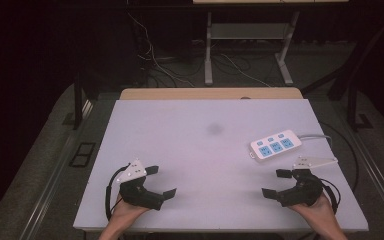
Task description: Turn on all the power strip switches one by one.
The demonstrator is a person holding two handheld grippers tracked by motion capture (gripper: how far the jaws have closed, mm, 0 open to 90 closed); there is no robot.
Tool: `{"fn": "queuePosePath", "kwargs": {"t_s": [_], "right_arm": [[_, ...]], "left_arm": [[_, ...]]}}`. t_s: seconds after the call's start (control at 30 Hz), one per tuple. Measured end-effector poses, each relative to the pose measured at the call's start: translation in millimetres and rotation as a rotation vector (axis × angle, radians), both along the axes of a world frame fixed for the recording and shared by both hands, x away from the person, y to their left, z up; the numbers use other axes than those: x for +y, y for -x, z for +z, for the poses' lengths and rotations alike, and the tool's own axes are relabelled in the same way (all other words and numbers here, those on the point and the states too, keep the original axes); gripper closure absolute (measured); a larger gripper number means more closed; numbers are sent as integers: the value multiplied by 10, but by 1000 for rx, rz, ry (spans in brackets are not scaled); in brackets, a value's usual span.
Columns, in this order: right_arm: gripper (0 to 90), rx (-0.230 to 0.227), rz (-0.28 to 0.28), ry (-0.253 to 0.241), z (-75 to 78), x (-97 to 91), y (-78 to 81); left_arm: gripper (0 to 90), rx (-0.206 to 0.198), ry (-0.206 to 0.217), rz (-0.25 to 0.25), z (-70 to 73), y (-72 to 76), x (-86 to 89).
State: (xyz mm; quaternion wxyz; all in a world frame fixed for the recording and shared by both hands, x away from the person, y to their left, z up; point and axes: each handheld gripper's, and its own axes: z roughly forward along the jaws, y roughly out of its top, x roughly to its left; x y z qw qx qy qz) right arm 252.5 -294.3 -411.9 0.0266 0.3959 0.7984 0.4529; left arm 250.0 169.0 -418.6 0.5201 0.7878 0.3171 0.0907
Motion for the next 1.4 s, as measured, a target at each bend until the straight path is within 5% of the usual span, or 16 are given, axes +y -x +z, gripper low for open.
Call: {"fn": "queuePosePath", "kwargs": {"t_s": [1.4], "right_arm": [[3, 13, 87, 89, 405, 103, -452]], "left_arm": [[0, 8, 1, 7, -7, -2, 26]]}}
